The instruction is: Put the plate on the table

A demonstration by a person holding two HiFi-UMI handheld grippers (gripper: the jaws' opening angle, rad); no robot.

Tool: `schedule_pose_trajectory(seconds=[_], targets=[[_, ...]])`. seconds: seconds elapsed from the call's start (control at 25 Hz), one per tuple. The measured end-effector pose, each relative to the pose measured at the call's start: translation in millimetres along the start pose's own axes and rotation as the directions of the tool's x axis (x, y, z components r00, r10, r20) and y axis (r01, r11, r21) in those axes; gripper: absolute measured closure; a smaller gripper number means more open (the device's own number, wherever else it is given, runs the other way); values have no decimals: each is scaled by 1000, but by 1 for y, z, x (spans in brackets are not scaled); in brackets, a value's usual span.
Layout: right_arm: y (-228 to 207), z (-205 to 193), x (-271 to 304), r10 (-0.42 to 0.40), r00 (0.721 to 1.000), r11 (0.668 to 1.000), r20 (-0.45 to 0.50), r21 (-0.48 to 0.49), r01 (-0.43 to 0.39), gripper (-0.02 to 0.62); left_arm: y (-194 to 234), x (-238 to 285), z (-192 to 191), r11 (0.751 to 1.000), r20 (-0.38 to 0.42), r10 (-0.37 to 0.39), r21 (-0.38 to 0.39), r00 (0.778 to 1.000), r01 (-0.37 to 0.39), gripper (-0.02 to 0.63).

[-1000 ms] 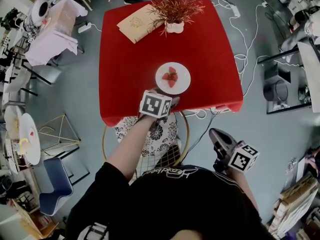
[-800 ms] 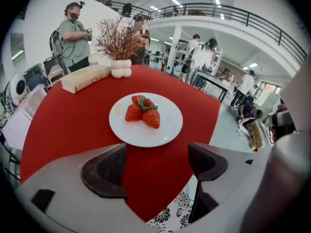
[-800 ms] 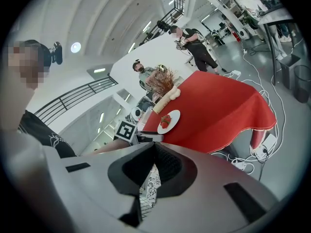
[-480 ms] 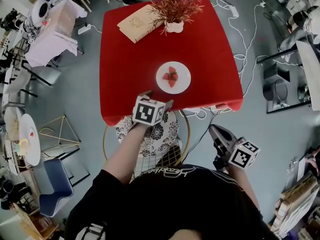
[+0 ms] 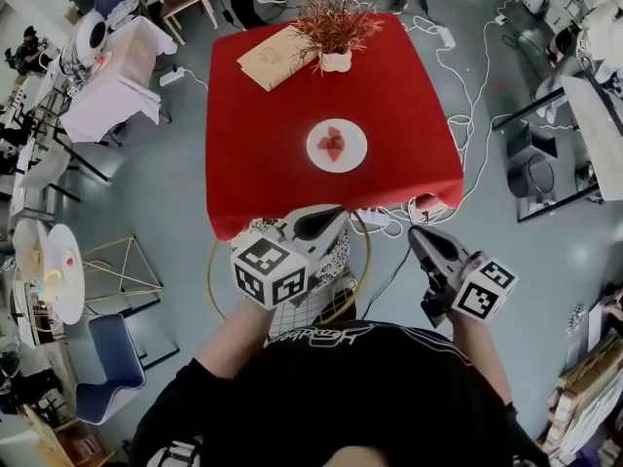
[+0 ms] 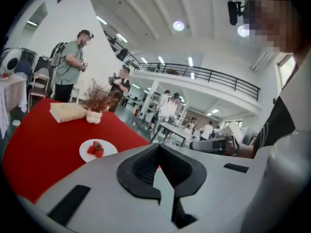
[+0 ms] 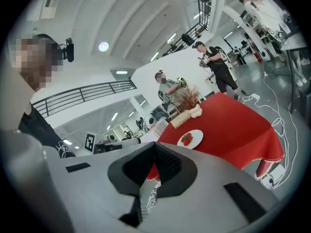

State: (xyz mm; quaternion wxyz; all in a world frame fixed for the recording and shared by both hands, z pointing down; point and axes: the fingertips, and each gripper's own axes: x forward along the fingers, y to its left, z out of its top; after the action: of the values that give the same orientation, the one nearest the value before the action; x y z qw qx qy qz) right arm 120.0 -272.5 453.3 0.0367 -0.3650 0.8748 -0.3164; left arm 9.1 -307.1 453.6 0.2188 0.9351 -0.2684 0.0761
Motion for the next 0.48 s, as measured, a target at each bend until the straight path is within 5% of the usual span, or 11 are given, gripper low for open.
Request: schedule_pose_trajectory(seconds=[0.24,0.48], targets=[[75,-8,-66,74,992,997,97,0,-75,589,-106,-53,-1,990,80,-137,-4,987,138,598],[150,-42,-135,108,983,993,150,-70,-98,589,-201,-112,-26,981,107,-196,41,975,192,598]])
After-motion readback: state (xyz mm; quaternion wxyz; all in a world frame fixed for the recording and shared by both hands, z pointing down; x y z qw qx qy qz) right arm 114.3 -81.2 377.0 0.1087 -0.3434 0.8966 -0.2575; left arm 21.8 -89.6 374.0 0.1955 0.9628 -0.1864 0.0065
